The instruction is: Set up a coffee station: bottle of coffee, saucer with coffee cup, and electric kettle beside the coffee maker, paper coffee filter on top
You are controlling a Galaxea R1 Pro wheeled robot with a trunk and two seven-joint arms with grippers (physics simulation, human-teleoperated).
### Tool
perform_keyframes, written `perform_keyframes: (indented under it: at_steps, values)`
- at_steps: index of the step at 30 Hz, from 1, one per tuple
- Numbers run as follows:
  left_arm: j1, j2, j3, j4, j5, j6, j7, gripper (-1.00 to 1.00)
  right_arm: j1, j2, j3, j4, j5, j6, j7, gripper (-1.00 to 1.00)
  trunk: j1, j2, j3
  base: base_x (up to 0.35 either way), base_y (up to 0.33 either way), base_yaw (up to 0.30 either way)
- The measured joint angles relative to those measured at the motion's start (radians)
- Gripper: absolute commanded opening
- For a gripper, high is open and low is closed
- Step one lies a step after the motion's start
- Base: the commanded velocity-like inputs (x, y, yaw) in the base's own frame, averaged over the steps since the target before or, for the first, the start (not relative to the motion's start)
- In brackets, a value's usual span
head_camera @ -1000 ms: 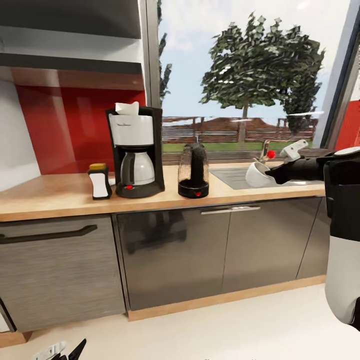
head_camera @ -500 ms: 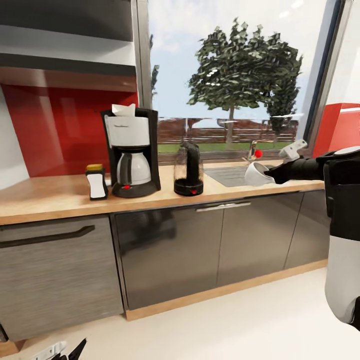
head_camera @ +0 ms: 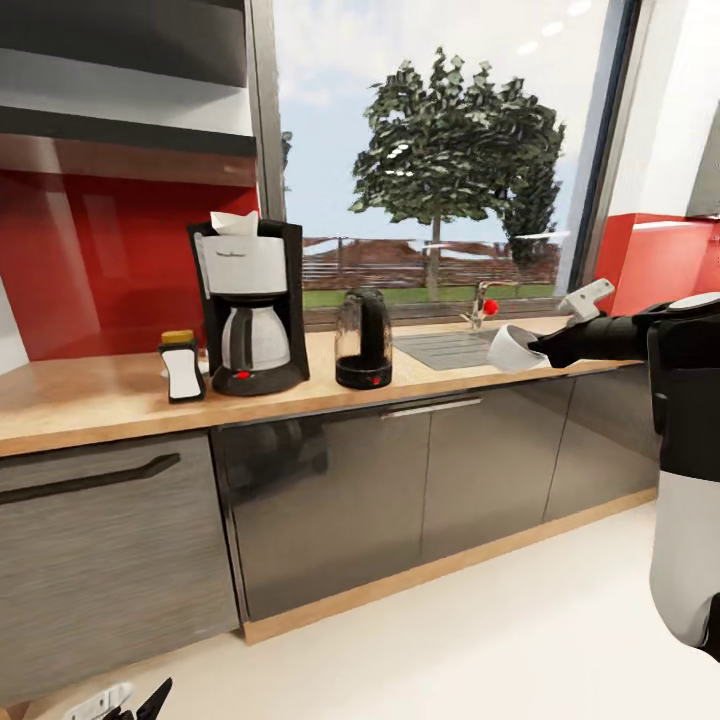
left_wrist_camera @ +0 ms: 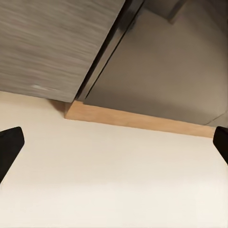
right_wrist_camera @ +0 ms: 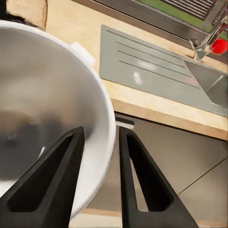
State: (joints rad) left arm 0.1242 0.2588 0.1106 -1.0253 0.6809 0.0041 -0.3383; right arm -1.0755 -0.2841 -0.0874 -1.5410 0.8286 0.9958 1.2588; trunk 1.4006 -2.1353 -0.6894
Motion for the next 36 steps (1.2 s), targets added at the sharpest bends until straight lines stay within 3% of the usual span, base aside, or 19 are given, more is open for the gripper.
perform_keyframes:
  at_steps: [16,36]
  values:
    - [0.000,-0.001,0.000,0.000,0.000,0.000,0.000,1.00,0.000,0.000,0.000,0.000,0.000,0.000,0.000,-1.00,0.000,0.000,0.001,0.000,0.300,-0.020]
    - [0.000,-0.001,0.000,0.000,0.000,0.000,0.001,1.00,0.000,0.001,0.000,0.000,0.000,-0.001,0.000,-1.00,0.000,0.000,0.016,-0.008,0.137,-0.172]
